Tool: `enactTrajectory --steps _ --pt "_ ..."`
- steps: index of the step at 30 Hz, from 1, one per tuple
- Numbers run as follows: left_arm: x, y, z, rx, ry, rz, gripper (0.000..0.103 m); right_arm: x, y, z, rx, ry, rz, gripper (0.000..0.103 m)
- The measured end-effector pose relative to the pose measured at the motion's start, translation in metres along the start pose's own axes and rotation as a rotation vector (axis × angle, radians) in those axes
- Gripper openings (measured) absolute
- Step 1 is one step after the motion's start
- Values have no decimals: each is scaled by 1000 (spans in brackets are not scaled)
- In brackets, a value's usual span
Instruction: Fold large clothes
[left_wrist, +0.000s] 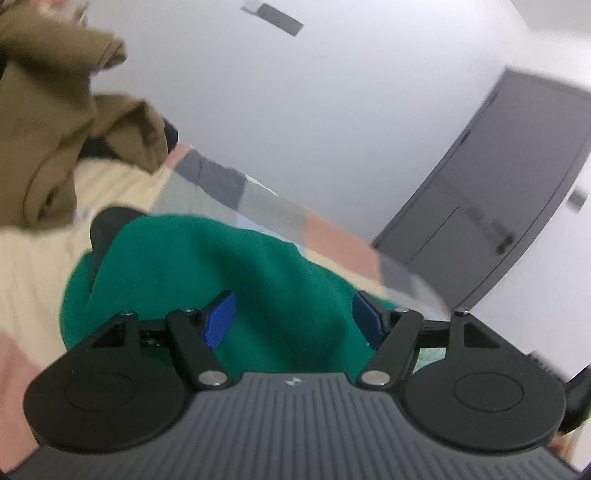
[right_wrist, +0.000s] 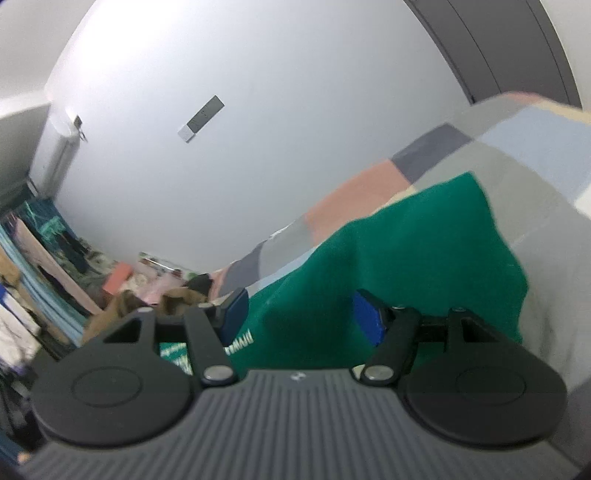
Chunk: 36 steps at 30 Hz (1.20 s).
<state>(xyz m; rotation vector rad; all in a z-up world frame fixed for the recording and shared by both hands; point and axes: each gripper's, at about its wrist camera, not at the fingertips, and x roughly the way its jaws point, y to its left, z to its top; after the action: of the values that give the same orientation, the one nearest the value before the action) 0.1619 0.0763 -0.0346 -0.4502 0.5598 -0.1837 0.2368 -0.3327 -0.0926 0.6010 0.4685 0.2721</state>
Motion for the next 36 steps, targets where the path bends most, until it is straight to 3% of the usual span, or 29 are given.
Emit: enactTrajectory --steps 5,11,18,22,26,30,36 --pt "54 10 -4 132 27 95 74 30 -12 -9 -127 67 -57 63" --pt "118 37 -11 149 79 118 74 88 -17 -30 -300 170 -126 63" --pt "156 55 -10 151 102 114 75 120 -29 -45 -331 131 -137 63" --pt "154 54 -8 139 85 111 74 124 -33 -43 -332 126 -122 63" --pt "125 46 -4 99 72 89 75 116 -30 -36 -297 115 -119 63" --pt "77 37 -6 6 53 -13 80 93 -23 -29 -180 92 -118 64" --pt "28 26 -40 -196 138 -197 89 28 -13 -37 58 105 25 66"
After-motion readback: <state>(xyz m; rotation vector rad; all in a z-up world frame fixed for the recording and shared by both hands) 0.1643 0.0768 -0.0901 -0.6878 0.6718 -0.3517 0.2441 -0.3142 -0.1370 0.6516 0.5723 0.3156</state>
